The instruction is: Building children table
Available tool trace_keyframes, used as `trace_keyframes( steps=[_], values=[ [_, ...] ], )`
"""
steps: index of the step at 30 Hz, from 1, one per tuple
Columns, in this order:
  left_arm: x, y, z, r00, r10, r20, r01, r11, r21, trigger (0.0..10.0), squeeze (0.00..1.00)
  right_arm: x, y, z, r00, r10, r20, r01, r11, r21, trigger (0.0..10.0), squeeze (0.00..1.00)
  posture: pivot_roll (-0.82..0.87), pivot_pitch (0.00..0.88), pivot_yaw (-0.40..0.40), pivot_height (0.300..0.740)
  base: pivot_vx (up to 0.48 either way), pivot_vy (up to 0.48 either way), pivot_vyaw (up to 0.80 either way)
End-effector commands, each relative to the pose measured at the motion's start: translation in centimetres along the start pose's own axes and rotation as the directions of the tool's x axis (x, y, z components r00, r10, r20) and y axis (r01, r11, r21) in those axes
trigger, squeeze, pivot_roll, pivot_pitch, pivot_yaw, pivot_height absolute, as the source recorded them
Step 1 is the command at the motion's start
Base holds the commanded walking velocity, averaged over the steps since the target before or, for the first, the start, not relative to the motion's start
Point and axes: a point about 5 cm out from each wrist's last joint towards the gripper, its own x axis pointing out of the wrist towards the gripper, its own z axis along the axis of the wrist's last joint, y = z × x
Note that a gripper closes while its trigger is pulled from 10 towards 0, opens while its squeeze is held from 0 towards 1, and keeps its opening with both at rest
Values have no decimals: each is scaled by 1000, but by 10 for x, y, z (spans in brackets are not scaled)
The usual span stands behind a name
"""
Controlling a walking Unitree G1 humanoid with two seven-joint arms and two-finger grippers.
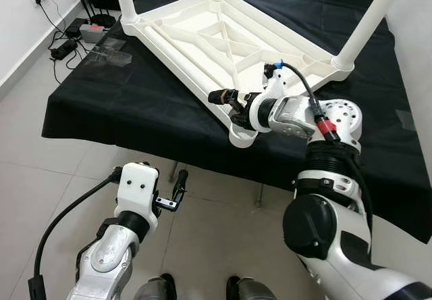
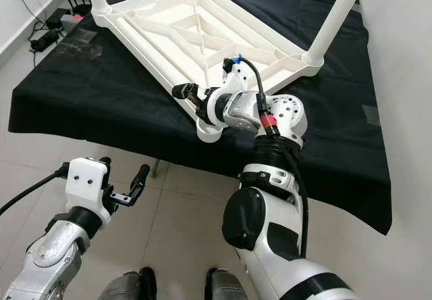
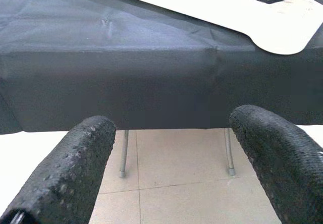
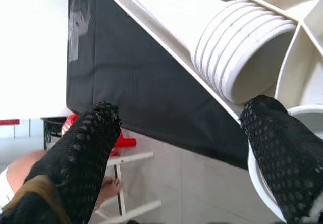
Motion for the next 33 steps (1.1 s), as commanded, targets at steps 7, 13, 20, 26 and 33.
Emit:
trace_keyframes(
  steps=[7,13,20,26,33],
  values=[
    [-3,0,-1,1000,7,-13,-7,1000,4,10000,0,6,9,1,999,6,39,-7,1000,19,10000,0,-41,250,-80,740,0,0,0],
    [-3,0,-1,1000,8,-13,-8,1000,3,10000,0,12,22,-5,998,53,43,-55,998,30,10000,0,-41,251,-80,740,0,0,0],
    [-3,-1,0,1000,9,-12,-9,1000,3,10000,0,21,35,-17,993,105,49,-107,993,50,10000,0,-37,254,-85,740,0,0,0],
    [-3,-2,0,1000,11,-11,-11,1000,2,10000,0,24,36,-20,989,108,105,-114,991,62,10000,0,-35,256,-87,740,0,0,0],
    [-2,-3,1,1000,12,-9,-12,1000,-1,10000,0,25,40,-23,966,167,198,-191,975,113,10000,0,-32,256,-86,740,0,0,0]
  ],
)
